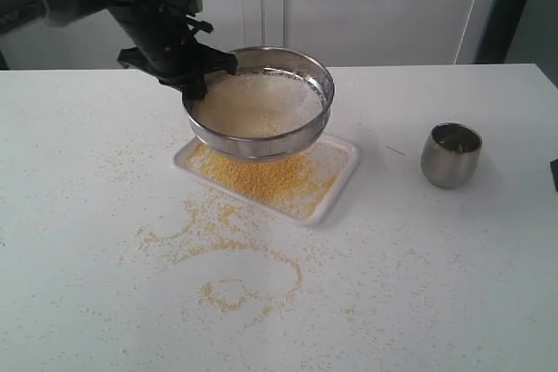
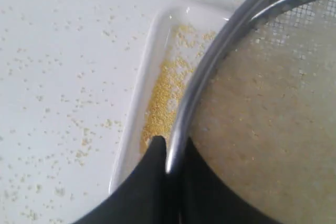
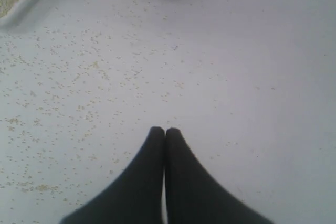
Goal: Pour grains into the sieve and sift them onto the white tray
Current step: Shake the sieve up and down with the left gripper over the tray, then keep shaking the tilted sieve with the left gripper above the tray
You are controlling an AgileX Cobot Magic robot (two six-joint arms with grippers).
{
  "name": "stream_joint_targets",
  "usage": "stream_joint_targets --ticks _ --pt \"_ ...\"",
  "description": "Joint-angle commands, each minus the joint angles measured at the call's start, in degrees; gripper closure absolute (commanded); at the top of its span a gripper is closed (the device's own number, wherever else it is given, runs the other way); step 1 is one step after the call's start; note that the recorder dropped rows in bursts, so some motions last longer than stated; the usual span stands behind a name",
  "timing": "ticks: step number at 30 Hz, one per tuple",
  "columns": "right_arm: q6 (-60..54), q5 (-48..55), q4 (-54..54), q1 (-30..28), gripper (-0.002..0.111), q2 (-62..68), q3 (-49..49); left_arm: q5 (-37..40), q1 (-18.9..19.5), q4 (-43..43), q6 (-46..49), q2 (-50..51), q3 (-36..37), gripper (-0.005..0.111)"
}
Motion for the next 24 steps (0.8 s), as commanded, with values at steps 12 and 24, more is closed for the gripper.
stream_joint_targets --ticks 12,24 --pt "-0.3 -0.3 -0.2 -0.1 0.108 -0.2 0.0 2.4 -4.9 -4.3 6.4 0.8 -0.1 0.107" --pt "-0.3 -0.4 -0.2 -0.1 0.108 -0.2 0.0 1.9 -3.1 -7.4 6.0 0.1 0.9 0.107"
